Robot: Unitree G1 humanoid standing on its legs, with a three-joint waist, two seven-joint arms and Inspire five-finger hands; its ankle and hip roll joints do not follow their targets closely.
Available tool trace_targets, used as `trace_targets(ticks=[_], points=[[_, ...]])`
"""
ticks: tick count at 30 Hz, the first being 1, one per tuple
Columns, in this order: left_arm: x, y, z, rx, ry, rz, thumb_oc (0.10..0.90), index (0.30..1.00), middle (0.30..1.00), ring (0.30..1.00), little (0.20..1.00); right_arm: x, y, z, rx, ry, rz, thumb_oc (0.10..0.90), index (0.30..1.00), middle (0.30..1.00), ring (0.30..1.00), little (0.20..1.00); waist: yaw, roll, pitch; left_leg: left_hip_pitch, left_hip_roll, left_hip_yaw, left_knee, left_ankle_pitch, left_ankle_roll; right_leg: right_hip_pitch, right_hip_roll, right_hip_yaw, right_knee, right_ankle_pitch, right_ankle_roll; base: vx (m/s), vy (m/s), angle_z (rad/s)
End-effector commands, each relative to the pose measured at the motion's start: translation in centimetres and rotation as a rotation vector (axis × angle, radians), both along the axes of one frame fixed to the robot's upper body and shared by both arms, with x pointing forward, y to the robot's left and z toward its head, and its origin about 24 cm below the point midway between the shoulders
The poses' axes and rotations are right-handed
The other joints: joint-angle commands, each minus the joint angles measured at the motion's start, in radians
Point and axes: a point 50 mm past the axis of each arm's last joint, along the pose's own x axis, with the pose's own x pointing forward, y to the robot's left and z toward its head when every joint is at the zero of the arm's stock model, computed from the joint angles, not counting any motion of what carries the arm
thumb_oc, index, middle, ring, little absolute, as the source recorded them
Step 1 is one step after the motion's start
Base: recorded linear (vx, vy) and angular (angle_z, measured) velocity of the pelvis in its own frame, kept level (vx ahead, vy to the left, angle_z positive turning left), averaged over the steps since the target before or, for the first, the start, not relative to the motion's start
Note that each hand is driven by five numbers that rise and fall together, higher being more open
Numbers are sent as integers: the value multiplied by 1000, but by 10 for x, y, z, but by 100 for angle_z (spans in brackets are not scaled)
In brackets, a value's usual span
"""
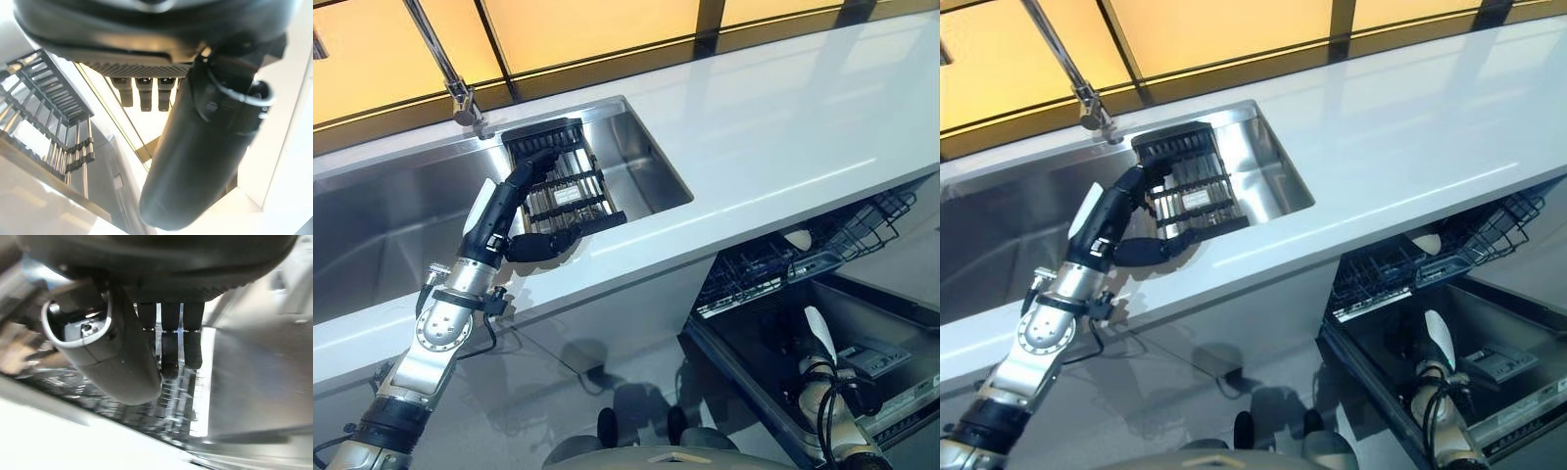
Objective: Pick up plates and place into dishwasher.
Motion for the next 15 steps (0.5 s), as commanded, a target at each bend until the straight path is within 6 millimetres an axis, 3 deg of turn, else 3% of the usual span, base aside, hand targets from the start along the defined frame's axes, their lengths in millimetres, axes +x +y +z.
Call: trace_targets(ticks=[1,8,15], points=[[1,-7,63,-34,-307,-73,800,900,900,900,900,31,-37,37,-60,-121,-78,100,300,300,300,200,11,12,-44,60,-59,57,7,-198,56,36,74,11,8,-107,-1,-1,-41,7],[9,-20,70,-25,-304,-117,800,900,900,900,900,37,-63,32,-46,39,-176,100,300,300,300,200,57,25,-35,50,-59,34,7,-188,53,32,68,-14,8,-104,-7,-8,-45,9],[15,-31,75,-21,-318,-145,800,900,900,900,900,55,-71,40,-13,110,-226,100,300,300,300,200,95,46,-19,35,-63,9,7,-172,50,25,62,-36,8,-101,-19,-37,-41,13]])
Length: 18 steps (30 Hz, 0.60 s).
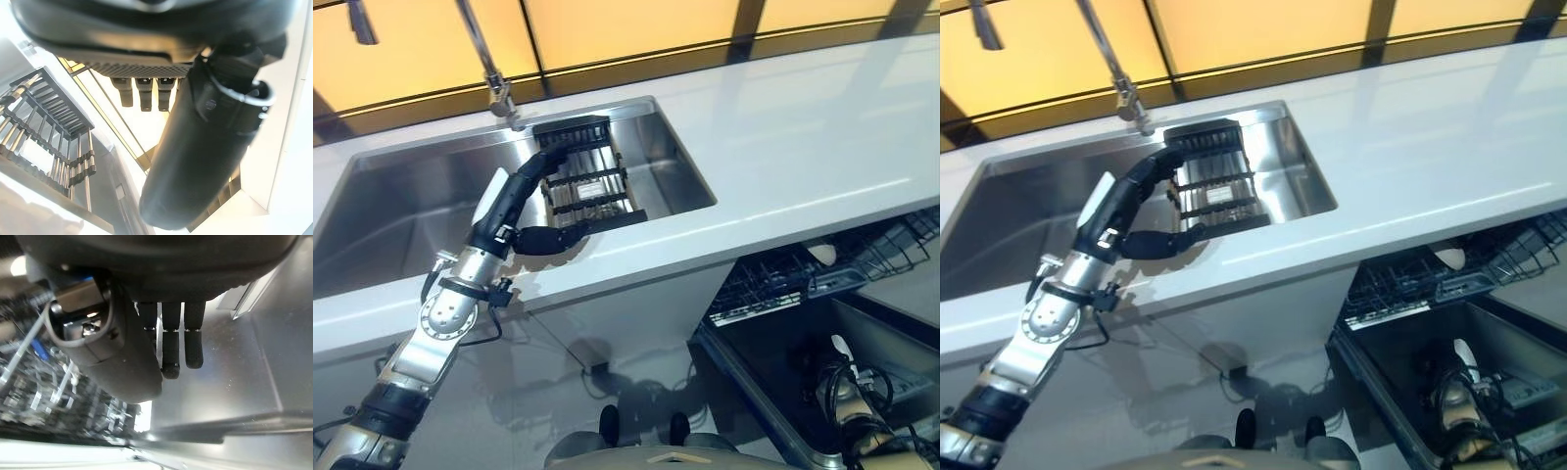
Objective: Pick up plates and place into dishwasher.
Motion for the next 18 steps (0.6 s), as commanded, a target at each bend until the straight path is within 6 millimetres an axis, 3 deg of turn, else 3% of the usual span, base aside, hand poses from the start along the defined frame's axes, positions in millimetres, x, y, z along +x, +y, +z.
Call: trace_targets(ticks=[1,5,6,11,15,18], points=[[6,-16,64,-75,-295,-79,800,900,900,900,900,50,-30,59,-100,-162,-1,100,300,300,300,200,32,33,-15,46,-62,59,7,-189,54,21,61,9,11,-101,-20,-24,-20,6],[9,-17,68,-74,-306,-78,800,900,900,900,900,71,-25,76,-106,-205,13,100,300,300,300,200,38,41,-6,39,-65,49,7,-184,52,17,59,3,11,-101,-24,-43,-13,13],[13,-17,73,-72,-321,-74,800,900,900,900,900,93,-19,96,-117,-254,39,100,300,300,300,200,43,47,6,25,-68,41,7,-179,51,7,56,-3,11,-99,-28,-115,-17,19],[18,-18,76,-69,-341,-65,800,900,900,900,900,130,-11,145,-153,-399,97,100,300,300,300,200,53,54,24,5,-73,26,7,-168,49,-10,53,-13,11,-96,-33,-78,-6,13],[21,-19,74,-66,-341,-60,800,900,900,900,900,147,-5,181,-209,-532,152,100,300,300,300,200,60,50,18,-2,-77,18,7,-165,48,-14,52,-21,11,-97,-34,-22,7,3],[21,-19,73,-65,-339,-59,800,900,900,900,900,150,-5,191,-227,-568,165,100,300,300,300,200,61,47,14,-3,-77,17,7,-165,48,-15,52,-22,11,-98,-34,0,0,0]])
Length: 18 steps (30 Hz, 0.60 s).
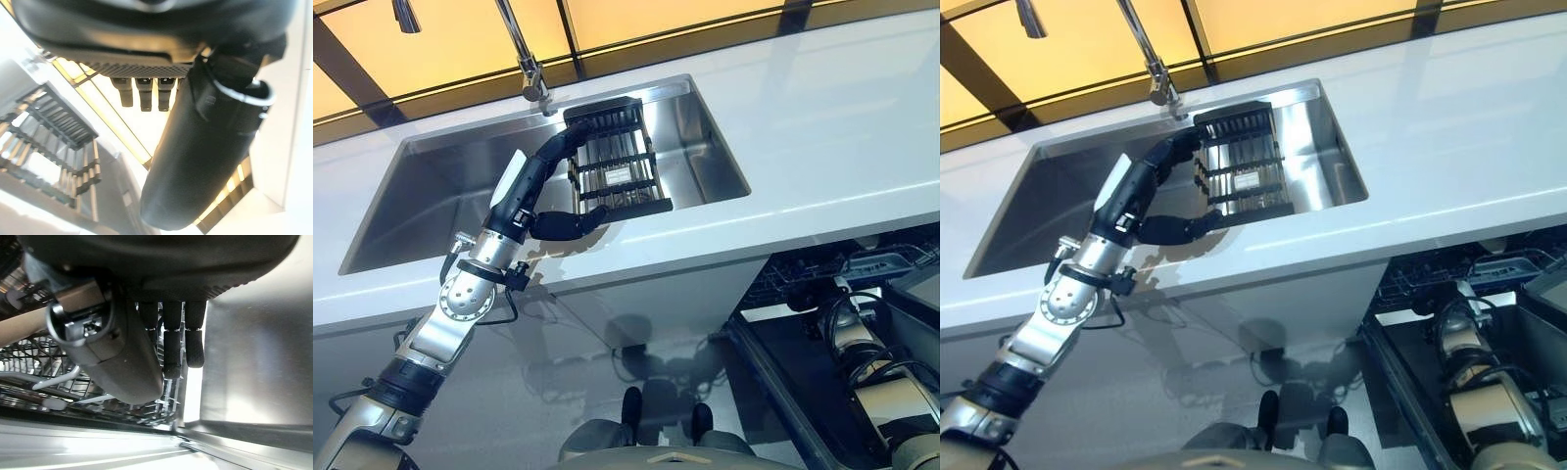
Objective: Pick up plates and place into dishwasher.
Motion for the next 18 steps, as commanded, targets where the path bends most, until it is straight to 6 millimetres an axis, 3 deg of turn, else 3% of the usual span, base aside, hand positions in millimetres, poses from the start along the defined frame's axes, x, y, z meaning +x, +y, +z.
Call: trace_targets(ticks=[1,4,10,18], points=[[8,-6,63,-56,-288,-38,800,900,900,900,900,70,2,130,-190,-452,134,100,300,300,300,200,33,-52,-7,55,-79,71,6,-195,58,21,49,34,11,-104,-26,0,0,0],[9,-3,62,-53,-286,-34,800,900,900,900,900,73,4,144,-218,-500,156,100,300,300,300,200,30,-64,-14,55,-79,73,6,-197,60,19,51,37,11,-102,-24,-1,10,4],[10,-1,57,-52,-269,-36,800,900,900,900,900,71,5,139,-216,-472,172,100,300,300,300,200,25,-80,-33,61,-79,78,6,-202,63,23,54,44,11,-102,-20,9,14,1],[6,-1,54,-72,-255,-61,800,900,900,900,900,55,10,99,-212,-351,254,100,300,300,300,200,4,-102,-58,87,-72,103,6,-217,69,43,61,65,11,-105,-16,18,51,-5]])
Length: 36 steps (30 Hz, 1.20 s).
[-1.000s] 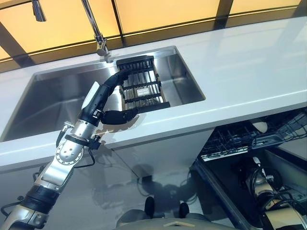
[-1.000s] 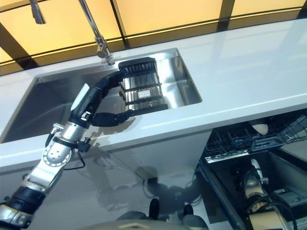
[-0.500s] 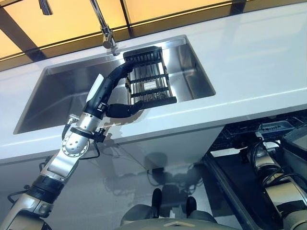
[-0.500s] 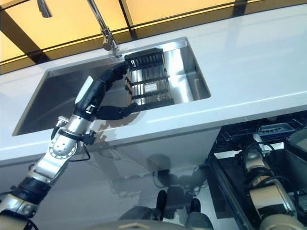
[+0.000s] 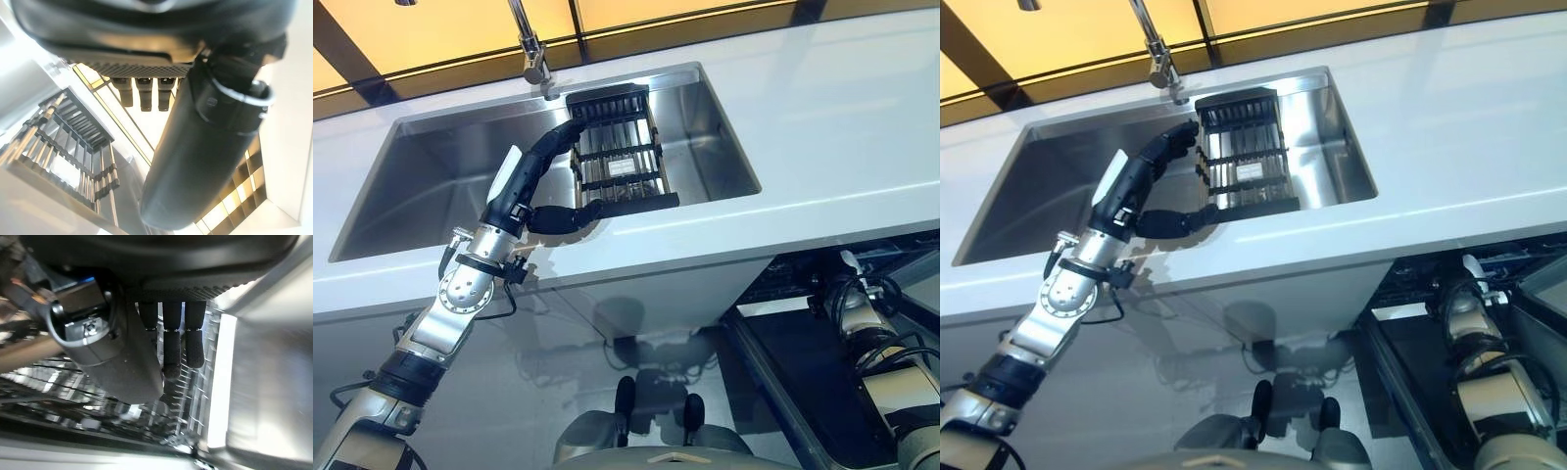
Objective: Pick up plates and place into dishwasher.
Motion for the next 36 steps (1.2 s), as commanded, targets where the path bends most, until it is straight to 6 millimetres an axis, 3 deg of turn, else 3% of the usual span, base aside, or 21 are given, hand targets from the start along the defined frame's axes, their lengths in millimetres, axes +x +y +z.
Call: trace_targets(ticks=[1,4,5,10,12,14,24,36], points=[[-2,-3,50,-82,-247,-75,800,900,900,900,900,30,11,60,-134,-220,174,100,300,300,300,200,-4,-55,-104,74,-68,99,6,-217,66,32,65,61,6,-106,-17,5,85,-6],[-6,-2,47,-97,-250,-77,800,900,900,900,900,15,10,42,-128,-178,188,100,300,300,300,200,-21,-67,-112,82,-67,109,6,-224,66,36,71,78,6,-107,-12,-3,69,-15],[-8,-2,46,-101,-251,-78,800,900,900,900,900,9,9,35,-122,-161,187,800,900,900,900,900,-26,-70,-114,86,-66,115,6,-227,67,39,72,83,6,-108,-11,-1,81,-18],[-16,1,44,-128,-273,-74,800,900,900,900,900,-25,7,13,-89,-117,182,800,900,900,900,900,-65,-87,-123,103,-60,147,6,-241,72,46,79,114,6,-106,-3,-9,67,-20],[-16,1,44,-129,-273,-76,800,900,900,900,900,-26,6,13,-89,-116,182,800,900,900,900,900,-64,-88,-123,104,-59,148,6,-242,73,46,79,116,6,-106,-3,-6,28,-10],[-20,3,44,-138,-288,-68,800,900,900,900,900,-44,10,10,-79,-117,216,800,900,900,900,900,-106,-99,-132,118,-53,182,6,-255,75,52,84,143,6,-107,6,-15,111,-22],[-20,2,47,-150,-302,-91,800,900,900,900,900,-71,1,19,-80,-208,174,800,900,900,900,900,-176,-114,-152,129,-39,245,6,-263,74,42,95,194,6,-96,21,-19,55,-26],[-16,0,46,-150,-293,-102,800,900,900,900,900,-104,-10,13,230,-589,-176,800,900,900,900,900,-241,-105,-170,125,-29,304,6,-273,79,17,105,246,6,-81,36,4,33,-16]])
